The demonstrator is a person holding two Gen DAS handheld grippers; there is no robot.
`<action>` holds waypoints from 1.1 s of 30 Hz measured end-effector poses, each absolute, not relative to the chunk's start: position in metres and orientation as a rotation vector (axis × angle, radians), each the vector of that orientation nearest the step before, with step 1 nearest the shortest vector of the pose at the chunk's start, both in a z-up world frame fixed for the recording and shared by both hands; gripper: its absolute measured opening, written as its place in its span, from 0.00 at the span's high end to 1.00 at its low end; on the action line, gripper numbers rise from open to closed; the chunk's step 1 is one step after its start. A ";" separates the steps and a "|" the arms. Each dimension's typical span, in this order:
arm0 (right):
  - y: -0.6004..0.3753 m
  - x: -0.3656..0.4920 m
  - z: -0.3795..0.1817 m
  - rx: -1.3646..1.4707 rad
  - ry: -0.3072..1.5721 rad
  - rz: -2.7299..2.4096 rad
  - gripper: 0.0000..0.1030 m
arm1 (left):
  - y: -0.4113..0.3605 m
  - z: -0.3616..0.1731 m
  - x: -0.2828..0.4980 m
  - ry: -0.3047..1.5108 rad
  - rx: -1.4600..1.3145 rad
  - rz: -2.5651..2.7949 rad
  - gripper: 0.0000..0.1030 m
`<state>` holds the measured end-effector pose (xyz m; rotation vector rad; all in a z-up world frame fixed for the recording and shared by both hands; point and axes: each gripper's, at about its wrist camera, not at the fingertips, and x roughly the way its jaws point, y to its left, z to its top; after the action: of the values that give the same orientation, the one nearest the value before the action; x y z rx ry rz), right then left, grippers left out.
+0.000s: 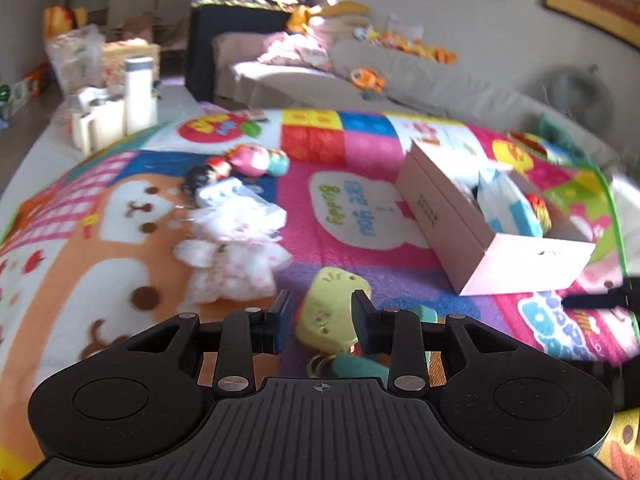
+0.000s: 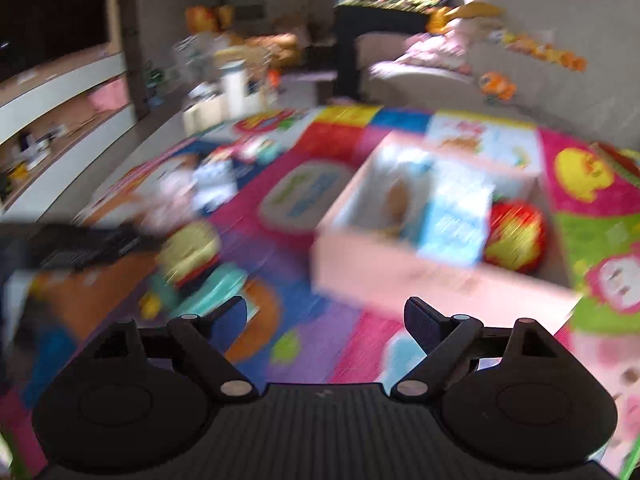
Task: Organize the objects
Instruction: 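Grasp the yellow square toy with keychain using the left tool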
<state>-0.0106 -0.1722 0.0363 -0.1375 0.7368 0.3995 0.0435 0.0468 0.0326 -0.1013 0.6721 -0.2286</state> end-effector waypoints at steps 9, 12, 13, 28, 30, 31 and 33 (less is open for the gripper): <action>-0.137 -0.057 -0.004 -0.261 0.767 0.531 0.05 | 0.027 0.024 0.064 0.703 -0.065 -0.233 0.58; -0.139 -0.059 -0.006 -0.241 0.762 0.527 0.00 | 0.034 0.027 0.050 0.736 -0.080 -0.270 0.61; -0.140 -0.059 -0.007 -0.234 0.762 0.528 0.00 | 0.038 0.028 0.042 0.746 -0.093 -0.292 0.62; -0.145 -0.056 -0.009 -0.197 0.750 0.473 0.00 | 0.017 0.026 0.034 0.729 -0.122 -0.264 0.60; -0.147 -0.056 -0.009 -0.185 0.754 0.471 0.00 | 0.004 0.026 0.036 0.716 -0.038 -0.275 0.56; -0.148 -0.056 -0.009 -0.178 0.757 0.472 0.00 | -0.002 0.026 0.035 0.712 0.015 -0.281 0.55; -0.149 -0.056 -0.008 -0.170 0.768 0.470 0.00 | -0.011 0.021 0.032 0.724 0.125 -0.303 0.52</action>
<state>-0.0561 -0.1485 -0.0075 -0.1695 0.7679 0.4697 0.0318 -0.0112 0.0209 0.1254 0.7238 -0.3029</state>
